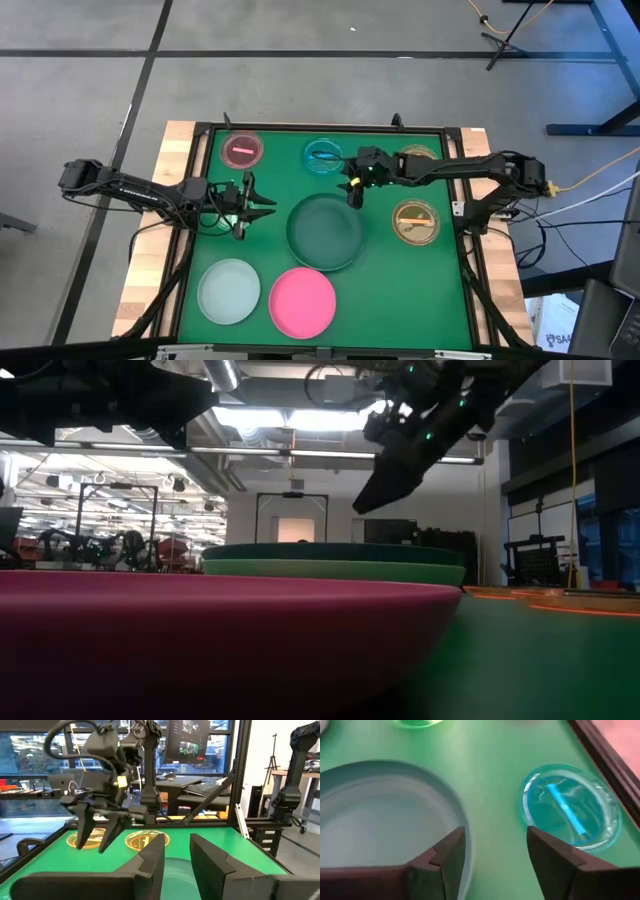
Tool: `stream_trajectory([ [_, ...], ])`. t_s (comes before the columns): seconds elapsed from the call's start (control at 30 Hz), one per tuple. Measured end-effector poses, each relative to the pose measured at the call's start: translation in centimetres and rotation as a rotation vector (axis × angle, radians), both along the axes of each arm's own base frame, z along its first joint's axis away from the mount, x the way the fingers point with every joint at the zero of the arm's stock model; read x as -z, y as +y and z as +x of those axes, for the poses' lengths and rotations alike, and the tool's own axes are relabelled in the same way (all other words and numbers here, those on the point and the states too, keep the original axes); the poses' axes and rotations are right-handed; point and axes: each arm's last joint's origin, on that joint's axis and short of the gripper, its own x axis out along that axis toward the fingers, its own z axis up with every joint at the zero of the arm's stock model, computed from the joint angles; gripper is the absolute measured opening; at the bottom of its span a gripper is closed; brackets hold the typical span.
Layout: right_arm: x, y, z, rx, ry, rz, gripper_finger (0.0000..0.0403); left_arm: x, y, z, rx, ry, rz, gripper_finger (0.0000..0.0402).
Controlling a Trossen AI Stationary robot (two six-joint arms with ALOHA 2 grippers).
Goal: Stack plastic plates
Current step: Stack the pink plate on top of the dark green plate
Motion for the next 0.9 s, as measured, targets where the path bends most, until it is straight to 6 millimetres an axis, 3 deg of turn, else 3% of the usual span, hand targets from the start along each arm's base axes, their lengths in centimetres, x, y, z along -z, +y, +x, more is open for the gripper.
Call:
stream_trajectory([
  [0.2, -0.6, 5.5, 0.4, -0.203, -0.022, 0.012, 0.0203, 0.8, -0.1, 0.5, 0.002, 0.056, -0.002, 0.0085],
  [0.43, 0.0, 11.4, 0.2, -0.311, 0.002, -0.055, 0.0194, 0.9, -1.5, 2.8, 0.07, 0.27, 0.022, 0.0085],
  [0.63, 0.1, 14.4, 0.0, -0.337, -0.027, -0.107, 0.0193, -0.4, -3.2, 4.5, 0.056, 0.494, -0.008, 0.0085],
  [0.9, 0.4, 15.9, -0.1, -0.365, -0.033, -0.127, 0.0193, 0.0, -6.6, 5.9, 0.018, 0.784, -0.405, 0.0085],
])
